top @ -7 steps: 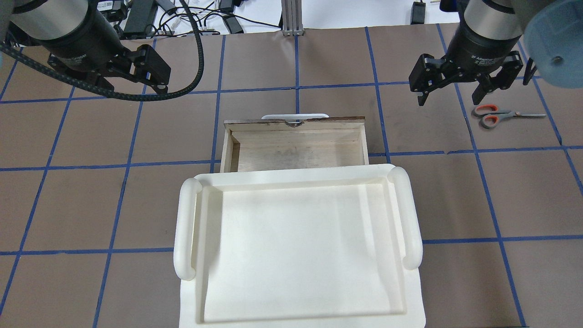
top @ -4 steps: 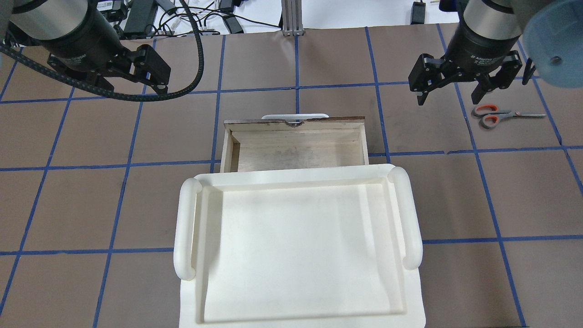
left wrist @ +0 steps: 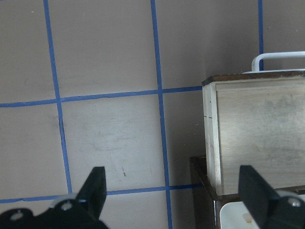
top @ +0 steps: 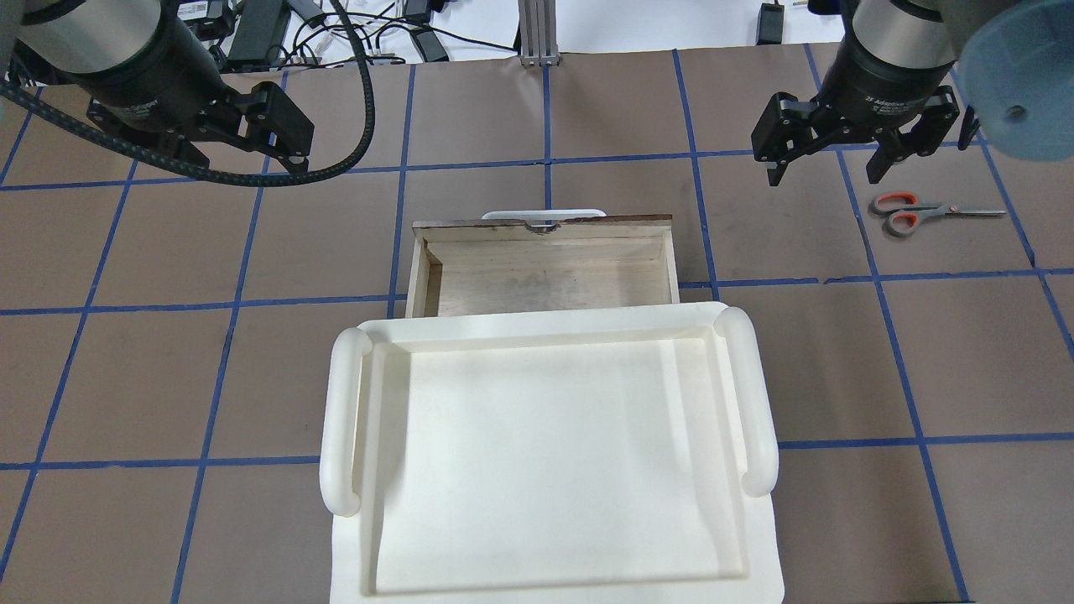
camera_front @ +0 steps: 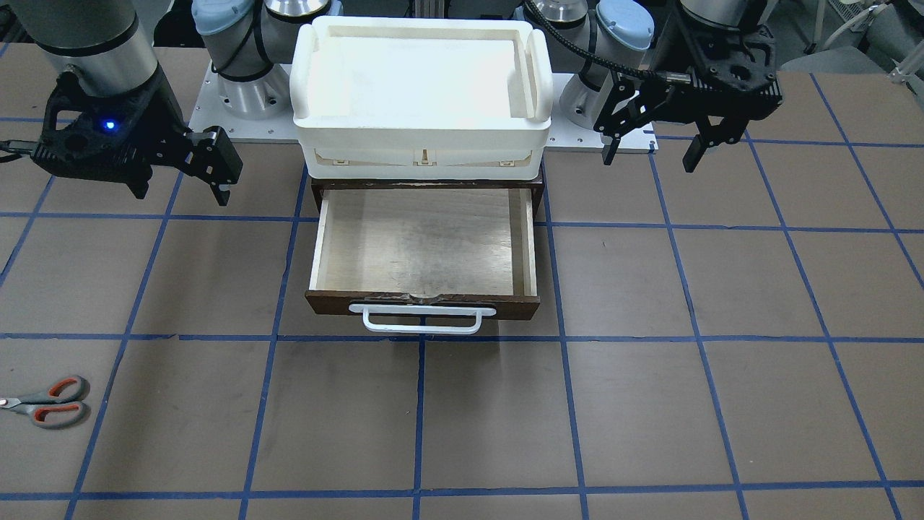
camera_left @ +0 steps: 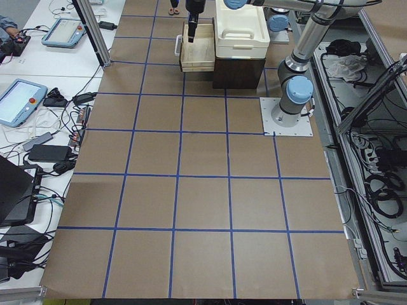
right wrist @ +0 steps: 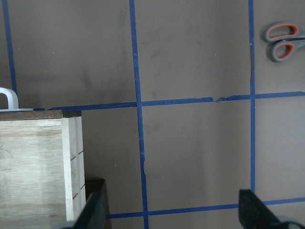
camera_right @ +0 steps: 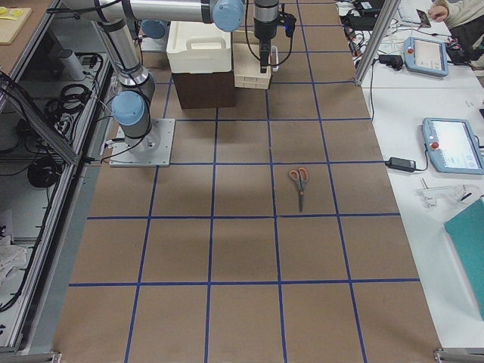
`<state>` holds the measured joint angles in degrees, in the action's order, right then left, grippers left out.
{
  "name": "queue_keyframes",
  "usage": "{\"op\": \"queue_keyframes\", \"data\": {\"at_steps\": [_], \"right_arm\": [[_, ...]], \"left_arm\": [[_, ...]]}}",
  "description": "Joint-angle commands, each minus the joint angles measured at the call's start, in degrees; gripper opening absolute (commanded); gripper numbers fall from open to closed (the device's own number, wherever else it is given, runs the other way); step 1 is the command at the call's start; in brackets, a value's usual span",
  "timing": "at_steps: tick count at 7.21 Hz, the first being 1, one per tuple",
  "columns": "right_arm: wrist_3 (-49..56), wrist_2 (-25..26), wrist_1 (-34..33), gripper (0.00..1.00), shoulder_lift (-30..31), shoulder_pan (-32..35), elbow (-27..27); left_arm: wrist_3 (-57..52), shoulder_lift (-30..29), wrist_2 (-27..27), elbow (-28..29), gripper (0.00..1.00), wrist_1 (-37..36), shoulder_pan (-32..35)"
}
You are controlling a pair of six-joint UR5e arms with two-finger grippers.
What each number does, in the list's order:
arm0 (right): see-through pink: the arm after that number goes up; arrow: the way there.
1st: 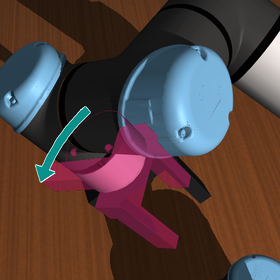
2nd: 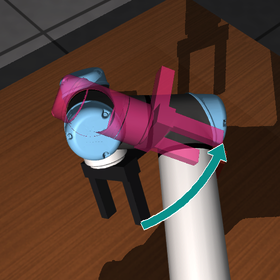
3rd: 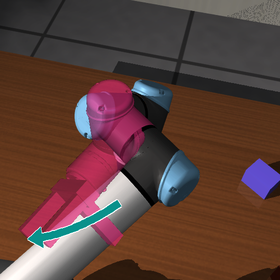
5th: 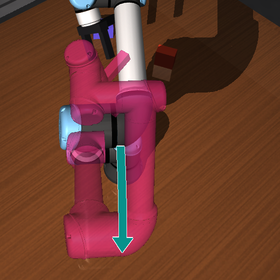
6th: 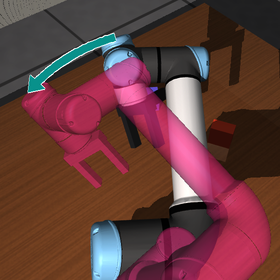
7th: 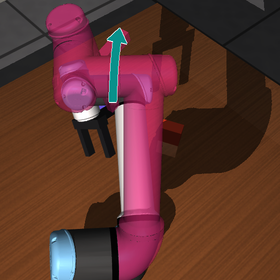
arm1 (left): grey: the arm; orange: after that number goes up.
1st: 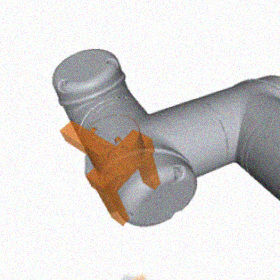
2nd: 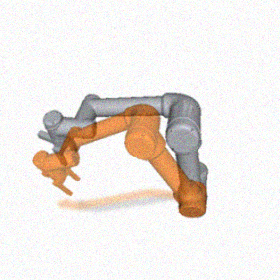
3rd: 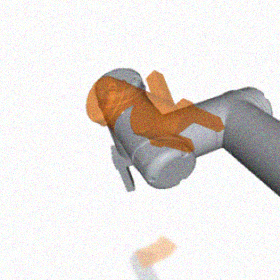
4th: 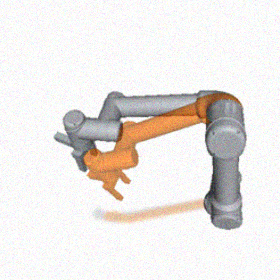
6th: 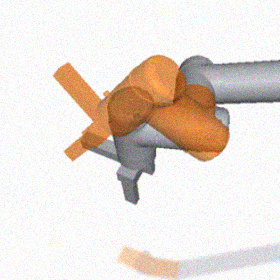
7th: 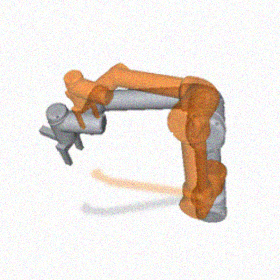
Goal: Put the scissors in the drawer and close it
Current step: 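Move the right gripper toward the grey-and-orange scissors on the table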
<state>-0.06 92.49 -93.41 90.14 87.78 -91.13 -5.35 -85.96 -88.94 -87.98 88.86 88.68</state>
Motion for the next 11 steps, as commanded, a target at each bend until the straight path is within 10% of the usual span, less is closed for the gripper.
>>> {"op": "queue_keyframes", "data": {"at_steps": [1, 11], "right_arm": [[12.35, -0.03, -0.28, 1.00, 0.04, -0.50, 0.16], [90.10, -1.70, -18.72, 1.00, -16.20, -28.34, 0.69]], "left_arm": [[-0.01, 0.00, 0.00, 0.00, 1.00, 0.00, 0.00], [-0.01, 0.00, 0.00, 0.00, 1.00, 0.00, 0.00]]}}
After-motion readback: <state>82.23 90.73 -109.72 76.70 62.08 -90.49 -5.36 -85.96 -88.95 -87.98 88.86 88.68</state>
